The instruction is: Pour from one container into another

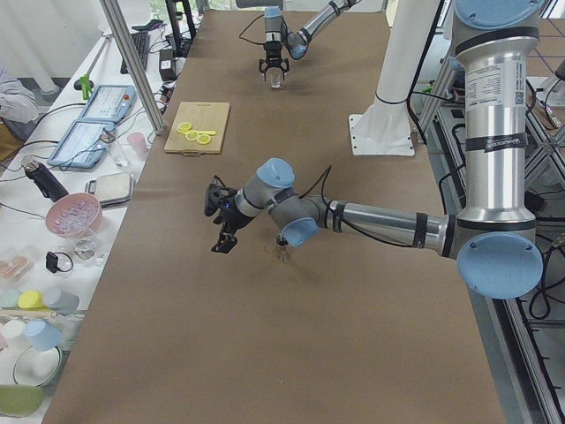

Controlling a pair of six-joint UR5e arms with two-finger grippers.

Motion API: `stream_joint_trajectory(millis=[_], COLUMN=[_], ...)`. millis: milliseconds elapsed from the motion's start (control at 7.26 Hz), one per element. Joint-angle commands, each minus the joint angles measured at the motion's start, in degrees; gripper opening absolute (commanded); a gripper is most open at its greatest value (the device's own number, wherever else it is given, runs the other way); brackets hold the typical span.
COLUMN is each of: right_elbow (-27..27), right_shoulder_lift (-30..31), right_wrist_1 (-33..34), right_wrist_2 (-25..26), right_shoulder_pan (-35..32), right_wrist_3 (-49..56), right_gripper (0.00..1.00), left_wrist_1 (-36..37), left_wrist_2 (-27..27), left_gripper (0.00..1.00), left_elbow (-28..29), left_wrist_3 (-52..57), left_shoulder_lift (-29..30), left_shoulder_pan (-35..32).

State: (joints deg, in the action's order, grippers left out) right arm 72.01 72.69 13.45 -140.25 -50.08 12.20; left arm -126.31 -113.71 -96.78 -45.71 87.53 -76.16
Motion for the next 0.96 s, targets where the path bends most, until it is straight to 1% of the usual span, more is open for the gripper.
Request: stream_joint_trajectory(millis=[0, 138, 276, 413, 551, 689, 827], right_elbow=[1.11, 1.20, 1.55, 1.21, 1.20, 1.12, 1.11], right_shoulder_lift=[-2.37, -4.03, -5.96, -7.55, -8.70, -8.88, -8.80], right_wrist_1=[0.00, 0.00, 0.17, 0.18, 0.44, 0.44, 0.79], right_wrist_2=[0.06, 0.06, 0.50, 1.63, 3.12, 6.10, 13.00], right_shoulder_pan=[-0.98, -2.37, -3.69, -5.71, -7.73, -9.31, -9.85], right_wrist_3=[-6.45, -11.01, -16.71, -22.25, -25.53, -30.00, -30.56], right_gripper=[1.00, 1.00, 1.00, 1.00, 1.00, 1.00, 1.00], left_wrist_1=[23.82, 34.53, 44.73, 54.75, 58.60, 59.07, 58.99], left_wrist_2=[-12.99, -17.21, -21.51, -22.51, -24.61, -26.98, -27.01], left_gripper=[0.98, 0.98, 0.98, 0.98, 0.98, 0.98, 0.98], left_elbow=[2.82, 2.82, 2.13, 2.03, 1.25, 1.33, 1.24], left_wrist_3=[25.85, 42.72, 55.16, 65.47, 69.75, 69.44, 69.44], left_shoulder_lift=[3.34, 3.95, 5.18, 8.76, 8.44, 7.22, 7.04], left_shoulder_pan=[-13.43, -18.01, -19.80, -19.81, -19.90, -19.99, -20.42])
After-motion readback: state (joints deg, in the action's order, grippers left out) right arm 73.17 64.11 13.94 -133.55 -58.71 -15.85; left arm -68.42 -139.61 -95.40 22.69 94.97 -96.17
